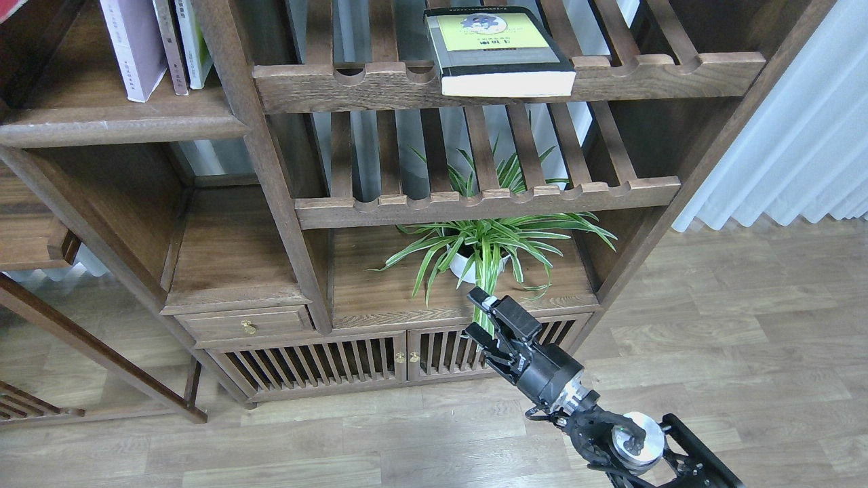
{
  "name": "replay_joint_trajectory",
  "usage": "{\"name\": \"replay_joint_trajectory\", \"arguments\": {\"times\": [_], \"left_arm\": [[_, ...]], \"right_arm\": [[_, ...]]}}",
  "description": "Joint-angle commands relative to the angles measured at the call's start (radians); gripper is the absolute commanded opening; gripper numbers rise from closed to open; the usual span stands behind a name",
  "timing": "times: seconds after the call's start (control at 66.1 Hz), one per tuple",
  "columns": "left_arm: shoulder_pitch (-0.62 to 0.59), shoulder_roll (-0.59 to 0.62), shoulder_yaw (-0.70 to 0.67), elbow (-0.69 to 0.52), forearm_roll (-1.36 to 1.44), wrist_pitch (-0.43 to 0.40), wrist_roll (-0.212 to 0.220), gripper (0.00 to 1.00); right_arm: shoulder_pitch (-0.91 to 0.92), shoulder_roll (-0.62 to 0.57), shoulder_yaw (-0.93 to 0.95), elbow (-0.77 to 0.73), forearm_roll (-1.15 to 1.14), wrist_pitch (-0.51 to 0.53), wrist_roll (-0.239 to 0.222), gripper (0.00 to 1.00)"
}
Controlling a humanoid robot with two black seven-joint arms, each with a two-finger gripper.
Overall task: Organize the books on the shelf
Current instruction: 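Insert the red book upright beside the standing books with the left gripper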
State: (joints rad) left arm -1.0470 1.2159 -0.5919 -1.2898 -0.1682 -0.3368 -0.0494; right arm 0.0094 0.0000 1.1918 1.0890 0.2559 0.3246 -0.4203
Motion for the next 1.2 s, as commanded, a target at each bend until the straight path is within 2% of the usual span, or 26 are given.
{"name": "replay_joint_trajectory", "arguments": {"times": [0.0,0.242,0.257,0.439,0.56,0.635,0.757,0.938,1.059,1.18], "left_arm": [[0.001,-0.022,0.000,0.012,0.007,0.041,0.000,0.06],[-0.022,-0.113,-0.003,0.015,0.042,0.235,0.010,0.06],[-0.022,-0.146,-0.003,0.012,0.053,0.277,0.010,0.06],[-0.036,-0.216,-0.005,0.010,0.092,0.363,0.020,0.06],[-0.048,-0.266,-0.014,0.015,0.128,0.475,0.026,0.06],[-0.048,-0.273,-0.025,0.015,0.138,0.515,0.036,0.07],[-0.047,-0.274,-0.025,0.037,0.159,0.510,0.057,0.07],[-0.044,-0.349,-0.028,0.112,0.223,0.495,0.025,0.07],[-0.047,-0.438,-0.031,0.242,0.300,0.400,-0.004,0.09],[-0.042,-0.466,-0.029,0.288,0.316,0.375,-0.023,0.08]], "right_arm": [[0.003,0.000,-0.006,0.000,0.000,0.001,0.000,0.99],[0.000,0.000,-0.035,0.005,0.000,0.007,0.000,0.99],[0.000,0.000,-0.037,0.005,0.000,0.007,0.000,0.99],[-0.011,0.000,-0.063,0.011,0.002,0.014,0.000,0.99],[-0.022,0.000,-0.066,0.011,0.002,0.021,0.000,0.99],[-0.023,0.000,-0.077,0.011,0.000,0.022,-0.001,0.99],[-0.023,0.000,-0.084,0.011,0.000,0.027,-0.001,0.99],[-0.029,0.000,-0.087,0.011,-0.001,0.037,-0.005,0.99],[-0.026,0.000,-0.086,0.015,-0.001,0.037,-0.001,0.99],[-0.025,0.000,-0.084,0.025,-0.001,0.037,-0.001,0.99]]}}
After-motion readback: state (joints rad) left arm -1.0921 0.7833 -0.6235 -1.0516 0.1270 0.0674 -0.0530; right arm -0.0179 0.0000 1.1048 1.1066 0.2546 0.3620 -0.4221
